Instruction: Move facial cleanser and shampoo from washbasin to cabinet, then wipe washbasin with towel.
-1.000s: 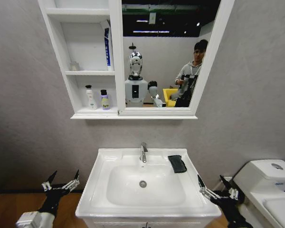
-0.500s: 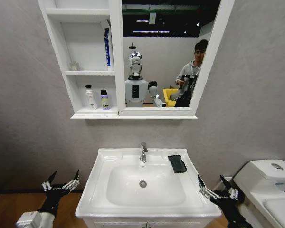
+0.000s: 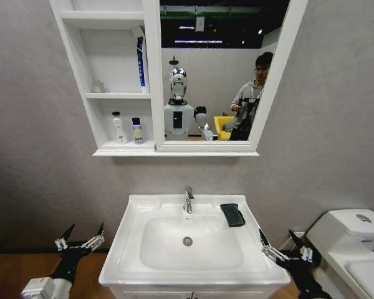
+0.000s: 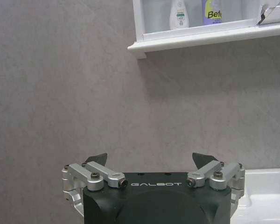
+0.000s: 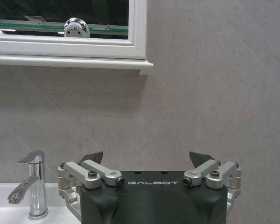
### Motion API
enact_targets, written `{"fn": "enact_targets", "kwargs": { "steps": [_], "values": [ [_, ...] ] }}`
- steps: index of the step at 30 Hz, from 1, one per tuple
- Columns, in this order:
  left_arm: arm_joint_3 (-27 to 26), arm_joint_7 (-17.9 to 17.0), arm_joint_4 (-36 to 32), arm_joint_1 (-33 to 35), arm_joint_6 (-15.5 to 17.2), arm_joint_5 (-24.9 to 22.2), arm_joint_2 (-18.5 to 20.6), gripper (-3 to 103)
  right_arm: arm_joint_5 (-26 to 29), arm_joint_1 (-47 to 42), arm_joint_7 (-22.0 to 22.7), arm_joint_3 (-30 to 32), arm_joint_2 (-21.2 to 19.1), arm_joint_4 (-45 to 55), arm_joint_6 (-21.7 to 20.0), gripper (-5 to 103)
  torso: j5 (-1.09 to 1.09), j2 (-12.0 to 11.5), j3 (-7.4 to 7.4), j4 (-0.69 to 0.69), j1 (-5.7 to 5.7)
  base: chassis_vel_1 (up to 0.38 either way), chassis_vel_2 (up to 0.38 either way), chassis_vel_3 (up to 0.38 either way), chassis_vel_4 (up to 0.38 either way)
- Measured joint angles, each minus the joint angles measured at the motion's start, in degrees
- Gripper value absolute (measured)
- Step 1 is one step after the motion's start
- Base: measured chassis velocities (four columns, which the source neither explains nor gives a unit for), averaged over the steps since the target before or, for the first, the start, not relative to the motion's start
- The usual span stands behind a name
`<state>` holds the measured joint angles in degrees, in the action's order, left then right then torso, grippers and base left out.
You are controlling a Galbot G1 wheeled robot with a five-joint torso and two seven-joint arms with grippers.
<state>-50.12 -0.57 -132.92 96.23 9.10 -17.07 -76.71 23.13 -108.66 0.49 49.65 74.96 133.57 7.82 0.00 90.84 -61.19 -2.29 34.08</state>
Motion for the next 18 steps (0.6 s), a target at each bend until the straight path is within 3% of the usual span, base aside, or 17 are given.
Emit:
{"fn": "enact_targets", "kwargs": {
  "steps": [8, 18],
  "values": [
    [0.0, 0.0, 0.0, 0.0, 0.0, 0.0, 0.0, 100, 0.0, 0.0, 0.0, 0.0, 0.0, 0.0, 0.0, 100, 0.00, 0.0, -0.01, 0.00, 0.02, 0.042, -0.037, -0.044, 0.039],
    [0.0, 0.0, 0.0, 0.0, 0.0, 0.0, 0.0, 100, 0.0, 0.0, 0.0, 0.0, 0.0, 0.0, -0.1, 100, 0.00, 0.0, 0.01, -0.01, -0.03, 0.196, -0.211, -0.194, 0.198]
  ]
}}
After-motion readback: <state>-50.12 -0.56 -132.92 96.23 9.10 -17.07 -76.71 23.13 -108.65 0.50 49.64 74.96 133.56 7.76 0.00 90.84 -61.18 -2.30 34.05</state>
